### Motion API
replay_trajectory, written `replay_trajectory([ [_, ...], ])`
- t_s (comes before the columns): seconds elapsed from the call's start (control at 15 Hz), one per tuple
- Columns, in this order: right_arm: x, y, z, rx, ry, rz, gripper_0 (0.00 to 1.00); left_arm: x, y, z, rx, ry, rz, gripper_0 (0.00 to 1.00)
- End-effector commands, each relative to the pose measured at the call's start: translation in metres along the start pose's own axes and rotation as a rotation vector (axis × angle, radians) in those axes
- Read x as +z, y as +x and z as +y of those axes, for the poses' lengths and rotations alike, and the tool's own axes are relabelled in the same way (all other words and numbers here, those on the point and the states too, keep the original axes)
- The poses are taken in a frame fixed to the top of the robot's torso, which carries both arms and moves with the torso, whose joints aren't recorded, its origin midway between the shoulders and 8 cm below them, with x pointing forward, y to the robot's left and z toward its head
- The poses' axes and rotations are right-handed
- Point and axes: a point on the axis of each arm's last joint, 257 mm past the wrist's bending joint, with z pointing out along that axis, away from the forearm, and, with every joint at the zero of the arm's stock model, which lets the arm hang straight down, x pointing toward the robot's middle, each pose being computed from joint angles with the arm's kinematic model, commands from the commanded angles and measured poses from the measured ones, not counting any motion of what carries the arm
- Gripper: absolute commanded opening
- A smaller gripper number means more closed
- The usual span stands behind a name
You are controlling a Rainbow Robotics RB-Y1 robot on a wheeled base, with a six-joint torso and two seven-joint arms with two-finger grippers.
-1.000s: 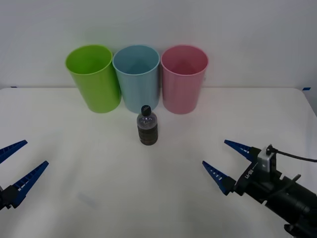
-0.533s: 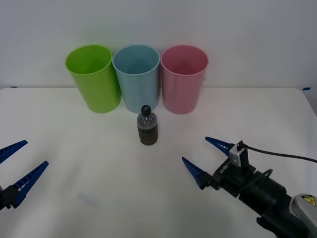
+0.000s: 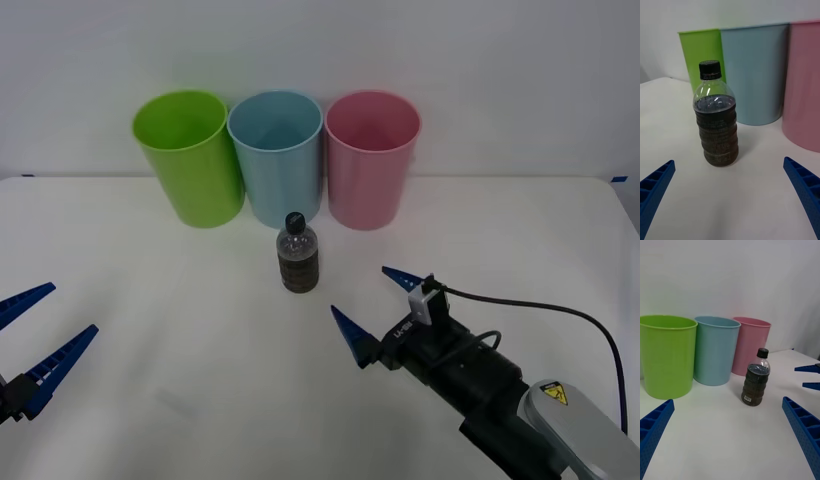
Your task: Grasp the object on the table and drop it into the matching bin: aluminum can to the light blue bin, PET bottle to the pink bin.
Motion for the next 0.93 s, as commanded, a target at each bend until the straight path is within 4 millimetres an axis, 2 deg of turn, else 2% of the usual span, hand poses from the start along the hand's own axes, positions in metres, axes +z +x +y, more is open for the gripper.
replay_trajectory([
  [0.07, 0.012, -0.001, 0.009, -0.013, -0.005, 0.004, 1.00, 0.000, 0.000, 0.000, 0.000, 0.000, 0.000, 1.00],
  [0.4, 0.040, 0.006, 0.014, -0.024, -0.015, 0.016, 1.00, 0.000, 0.000, 0.000, 0.000, 0.000, 0.000, 1.00],
  [0.93, 0.089, 0.007, 0.024, -0.024, -0.010, 0.022, 1.00, 0.000, 0.000, 0.000, 0.000, 0.000, 0.000, 1.00],
])
